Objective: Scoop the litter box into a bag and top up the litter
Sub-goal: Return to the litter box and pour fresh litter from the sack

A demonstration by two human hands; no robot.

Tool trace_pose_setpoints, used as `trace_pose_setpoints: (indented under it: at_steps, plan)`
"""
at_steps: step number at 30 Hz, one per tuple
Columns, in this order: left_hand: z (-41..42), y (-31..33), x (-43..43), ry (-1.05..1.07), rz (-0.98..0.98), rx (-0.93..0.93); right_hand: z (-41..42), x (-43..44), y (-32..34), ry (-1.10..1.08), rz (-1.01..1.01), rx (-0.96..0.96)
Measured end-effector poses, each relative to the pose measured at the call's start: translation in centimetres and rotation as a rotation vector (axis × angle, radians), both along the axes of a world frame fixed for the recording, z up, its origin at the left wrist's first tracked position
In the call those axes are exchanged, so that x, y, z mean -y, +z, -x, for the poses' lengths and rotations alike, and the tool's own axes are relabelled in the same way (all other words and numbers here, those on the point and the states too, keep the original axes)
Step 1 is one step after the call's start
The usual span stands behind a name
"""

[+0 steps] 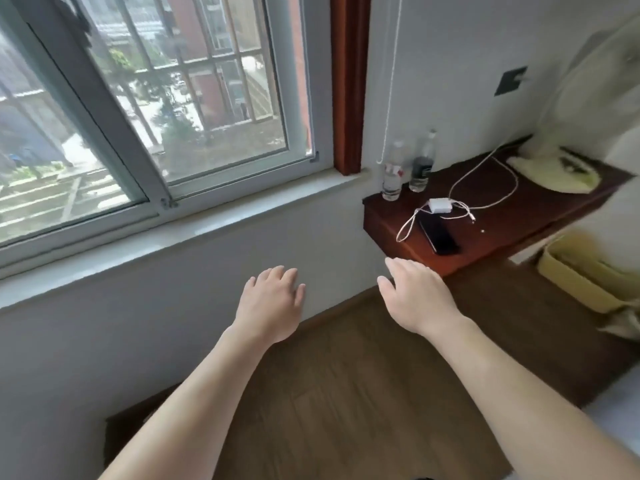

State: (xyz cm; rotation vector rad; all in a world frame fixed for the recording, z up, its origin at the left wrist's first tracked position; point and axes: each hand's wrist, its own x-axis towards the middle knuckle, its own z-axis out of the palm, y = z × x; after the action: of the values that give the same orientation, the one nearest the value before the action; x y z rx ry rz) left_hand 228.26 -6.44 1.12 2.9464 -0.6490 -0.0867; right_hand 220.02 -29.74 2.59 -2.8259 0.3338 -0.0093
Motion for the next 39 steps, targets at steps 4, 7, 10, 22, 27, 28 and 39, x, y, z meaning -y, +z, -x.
trace_pose_setpoints:
  at_steps: [4, 7, 10, 22, 27, 28, 39]
  plan:
    - [0.6, 0.4, 9.3, -0.111, 0.003, -0.006, 3.9, 7.9, 0.2, -0.15, -0.006, 0.013]
    - [1.5, 0.8, 16.2, -0.202, 0.004, 0.013, 6.4, 13.7, 0.1, -0.238, -0.001, 0.012]
    - [2.4, 1.2, 21.8, -0.272, 0.012, 0.018, 8.4, 18.8, -0.1, -0.323, -0.002, -0.001]
    - [1.5, 0.7, 37.1, -0.534, 0.03, 0.01, 12.7, 30.0, -1.5, -0.597, -0.008, -0.052]
    - [-1.2, -0.1, 43.1, -0.662, 0.037, -0.003, 12.1, 33.6, -1.5, -0.708, 0.037, -0.076]
    - [-1.6, -0.2, 44.4, -0.694, 0.036, -0.002, 11.9, 34.3, -1.4, -0.732, 0.045, -0.076]
    - [-0.7, -1.2, 59.9, -1.002, -0.019, -0.003, 14.6, 43.0, -2.6, -0.946, 0.117, -0.128]
